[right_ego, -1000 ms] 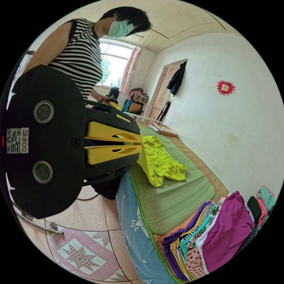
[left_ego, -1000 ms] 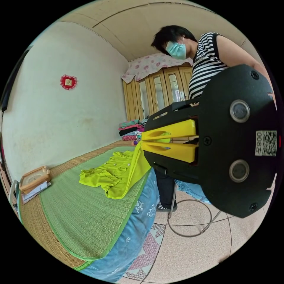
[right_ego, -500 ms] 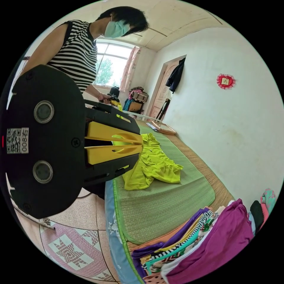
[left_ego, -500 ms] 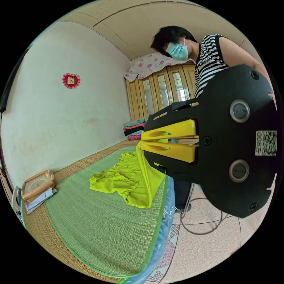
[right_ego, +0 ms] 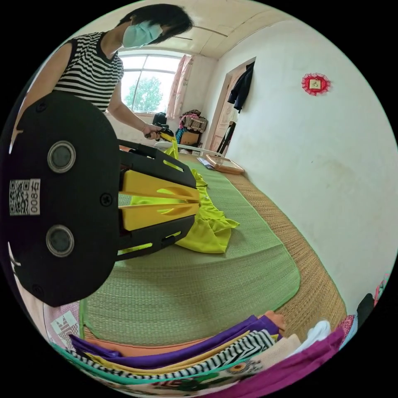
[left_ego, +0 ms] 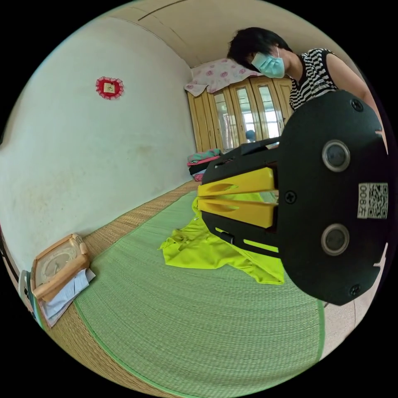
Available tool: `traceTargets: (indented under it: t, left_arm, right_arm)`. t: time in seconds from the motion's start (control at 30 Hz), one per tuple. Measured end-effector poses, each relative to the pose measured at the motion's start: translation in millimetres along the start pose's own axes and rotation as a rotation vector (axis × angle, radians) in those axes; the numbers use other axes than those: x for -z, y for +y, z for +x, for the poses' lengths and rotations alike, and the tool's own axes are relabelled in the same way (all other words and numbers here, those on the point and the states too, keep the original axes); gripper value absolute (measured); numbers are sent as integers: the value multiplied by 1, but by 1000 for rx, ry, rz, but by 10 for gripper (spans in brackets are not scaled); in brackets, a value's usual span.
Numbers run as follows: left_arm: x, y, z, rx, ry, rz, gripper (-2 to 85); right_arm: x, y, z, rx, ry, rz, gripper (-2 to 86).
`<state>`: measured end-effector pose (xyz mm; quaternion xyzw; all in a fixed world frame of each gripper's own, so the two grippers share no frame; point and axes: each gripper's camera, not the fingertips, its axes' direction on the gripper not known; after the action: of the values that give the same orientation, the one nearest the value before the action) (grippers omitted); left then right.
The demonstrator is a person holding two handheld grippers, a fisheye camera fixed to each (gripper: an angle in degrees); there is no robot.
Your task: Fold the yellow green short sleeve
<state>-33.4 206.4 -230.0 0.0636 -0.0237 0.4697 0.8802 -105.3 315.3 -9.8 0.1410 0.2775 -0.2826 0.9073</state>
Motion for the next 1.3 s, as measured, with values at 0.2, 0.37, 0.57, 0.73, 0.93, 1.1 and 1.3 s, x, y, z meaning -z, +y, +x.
traceTargets:
  t: [0.2, 0.37, 0.57, 0.73, 0.93, 1.1, 1.3]
  left_arm:
    - [-42, -74, -16, 45, -65, 1, 9]
    - [-76, -122, -38, 111, -129, 18, 12]
    - [-104, -158, -59, 185, -145, 26, 21]
    - [-121, -182, -61, 195, -113, 52, 29]
    - [-138, -201, -61, 218, -84, 118, 41]
    - [-149, -207, -56, 216, -20, 214, 48]
    - [-219, -207, -8, 9, -188, -14, 63]
  right_arm:
    - [-61, -91, 40, -48, 28, -60, 6]
    - [-110, -151, 77, -107, 38, -128, 7]
    - [-159, -208, 111, -156, 58, -199, 11]
    - [-183, -243, 140, -215, -31, -173, 20]
    - [-206, -258, 169, -285, -92, -135, 41]
    - [-215, -258, 187, -317, -183, -42, 66]
    - [-281, -251, 119, -37, 58, -167, 72]
